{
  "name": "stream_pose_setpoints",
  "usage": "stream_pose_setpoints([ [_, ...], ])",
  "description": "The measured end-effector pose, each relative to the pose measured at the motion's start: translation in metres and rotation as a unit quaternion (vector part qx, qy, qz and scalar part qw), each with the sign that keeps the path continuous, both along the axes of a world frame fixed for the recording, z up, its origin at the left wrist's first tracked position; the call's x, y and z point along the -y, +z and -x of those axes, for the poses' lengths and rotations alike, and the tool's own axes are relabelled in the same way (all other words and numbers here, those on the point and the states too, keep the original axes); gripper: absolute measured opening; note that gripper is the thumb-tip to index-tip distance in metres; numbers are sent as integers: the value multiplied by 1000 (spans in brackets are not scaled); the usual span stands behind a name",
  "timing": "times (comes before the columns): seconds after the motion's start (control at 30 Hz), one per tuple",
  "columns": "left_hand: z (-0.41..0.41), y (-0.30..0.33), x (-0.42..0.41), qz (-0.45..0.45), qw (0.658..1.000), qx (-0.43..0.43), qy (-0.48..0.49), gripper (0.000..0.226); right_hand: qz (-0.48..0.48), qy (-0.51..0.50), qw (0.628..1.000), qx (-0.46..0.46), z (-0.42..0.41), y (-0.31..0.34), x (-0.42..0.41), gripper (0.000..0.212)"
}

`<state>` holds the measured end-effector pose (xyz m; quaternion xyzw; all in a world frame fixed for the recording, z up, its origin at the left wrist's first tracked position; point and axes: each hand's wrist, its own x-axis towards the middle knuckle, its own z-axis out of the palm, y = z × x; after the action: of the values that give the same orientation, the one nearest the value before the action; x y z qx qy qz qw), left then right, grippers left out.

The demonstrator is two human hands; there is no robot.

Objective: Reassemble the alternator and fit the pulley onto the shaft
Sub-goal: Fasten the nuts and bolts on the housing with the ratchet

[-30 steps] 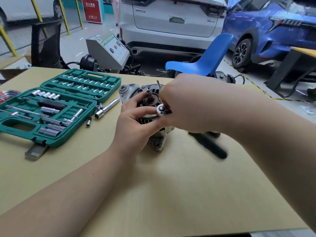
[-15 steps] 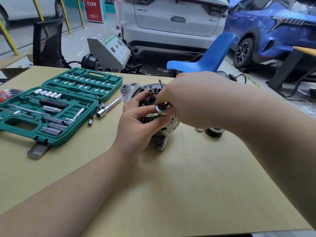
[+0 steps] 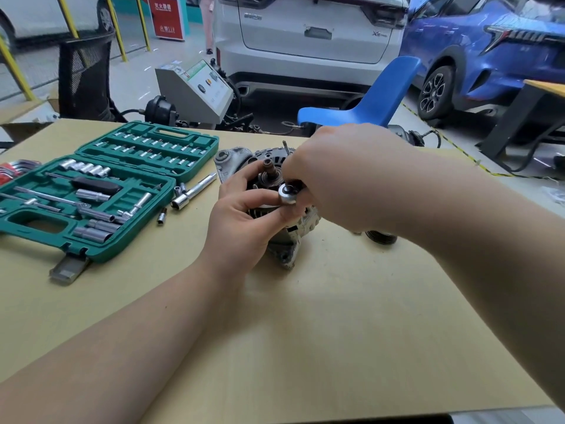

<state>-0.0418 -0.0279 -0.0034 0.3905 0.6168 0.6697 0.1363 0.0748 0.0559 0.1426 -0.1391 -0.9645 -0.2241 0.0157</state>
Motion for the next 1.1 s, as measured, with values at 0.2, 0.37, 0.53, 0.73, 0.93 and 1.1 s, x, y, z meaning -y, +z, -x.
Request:
stream_pose_setpoints([
  [0.2,-3,1,-1,6,1000,-21,16,21,31,-21,999,-27,0,-2,5,35],
  [0.37,-3,0,-3,2,1000,-6,19,23,27,-22,999,-23,0,-6,8,48],
  [0.53,-3,-1,-2,0,1000,2,-4,17,26,-1,1000,3,4,0,-3,18],
  [0.73,-3,-1,-1,-4,1000,1,20,24,25,-10,999,-28,1,-3,5,46],
  [0.93,-2,-1,-3,-19,1000,19,8,28,15,-18,999,-33,0,-5,0,36],
  [1.1,-3,-2,-1,-22,1000,17,-10,27,34,-17,999,-12,-1,1,-4,15],
])
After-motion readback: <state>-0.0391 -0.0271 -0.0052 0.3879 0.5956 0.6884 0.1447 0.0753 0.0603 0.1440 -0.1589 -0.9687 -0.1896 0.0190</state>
